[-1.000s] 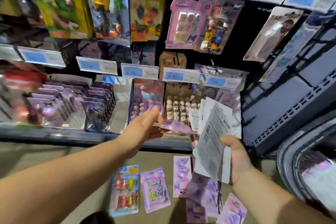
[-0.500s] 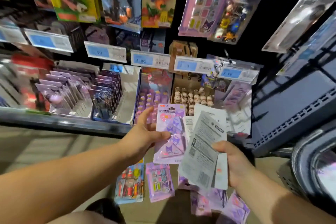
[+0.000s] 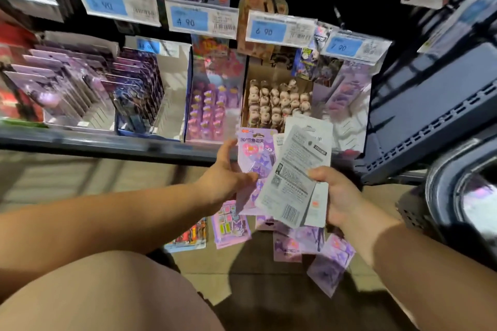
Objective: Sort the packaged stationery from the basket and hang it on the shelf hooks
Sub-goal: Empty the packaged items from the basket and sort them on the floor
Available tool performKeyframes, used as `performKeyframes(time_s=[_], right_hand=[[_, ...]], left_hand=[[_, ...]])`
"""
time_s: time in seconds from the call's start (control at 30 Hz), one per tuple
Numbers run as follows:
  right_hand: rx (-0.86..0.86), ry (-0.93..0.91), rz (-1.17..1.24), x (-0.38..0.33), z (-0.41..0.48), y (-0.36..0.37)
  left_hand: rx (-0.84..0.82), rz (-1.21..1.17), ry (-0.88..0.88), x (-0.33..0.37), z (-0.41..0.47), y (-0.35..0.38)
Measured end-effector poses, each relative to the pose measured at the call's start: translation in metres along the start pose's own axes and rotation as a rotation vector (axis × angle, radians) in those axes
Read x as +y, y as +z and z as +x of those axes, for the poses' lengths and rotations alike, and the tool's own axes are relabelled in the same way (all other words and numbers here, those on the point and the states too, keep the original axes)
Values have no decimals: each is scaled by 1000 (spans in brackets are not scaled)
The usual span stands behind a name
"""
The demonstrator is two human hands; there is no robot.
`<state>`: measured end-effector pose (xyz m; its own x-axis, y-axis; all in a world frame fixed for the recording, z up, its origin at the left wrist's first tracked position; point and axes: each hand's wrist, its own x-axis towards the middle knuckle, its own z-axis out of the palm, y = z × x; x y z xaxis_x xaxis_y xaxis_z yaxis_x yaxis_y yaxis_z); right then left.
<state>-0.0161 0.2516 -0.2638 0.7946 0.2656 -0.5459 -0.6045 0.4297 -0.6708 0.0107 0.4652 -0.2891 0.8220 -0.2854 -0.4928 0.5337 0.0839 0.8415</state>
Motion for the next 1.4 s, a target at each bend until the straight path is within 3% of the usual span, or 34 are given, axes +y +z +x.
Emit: performKeyframes(time_s=[0.13, 0.3, 0.43, 0.67, 0.77, 0.9, 1.03, 1.4], right_hand=[[-25, 23, -51, 8, 7, -2], [49, 43, -57, 14, 14, 1], [77, 26, -124, 19, 17, 8], [16, -20, -141, 22, 18, 8], [-12, 24, -194, 24, 18, 10], [-25, 40, -326, 22, 16, 21], [10, -33, -521, 19, 16, 35], [-23, -140, -721, 19, 20, 51]], left_hand=[[-65, 55, 83, 3, -1, 3], [-56, 40, -36, 2, -6, -2], [-332, 28, -25, 6, -11, -6], [-349, 4, -31, 9, -12, -4], [-485, 26, -15, 17, -16, -2], [-646, -136, -69, 21, -20, -8], [-603, -321, -157, 15, -20, -16], [-566, -429, -172, 15, -22, -29]])
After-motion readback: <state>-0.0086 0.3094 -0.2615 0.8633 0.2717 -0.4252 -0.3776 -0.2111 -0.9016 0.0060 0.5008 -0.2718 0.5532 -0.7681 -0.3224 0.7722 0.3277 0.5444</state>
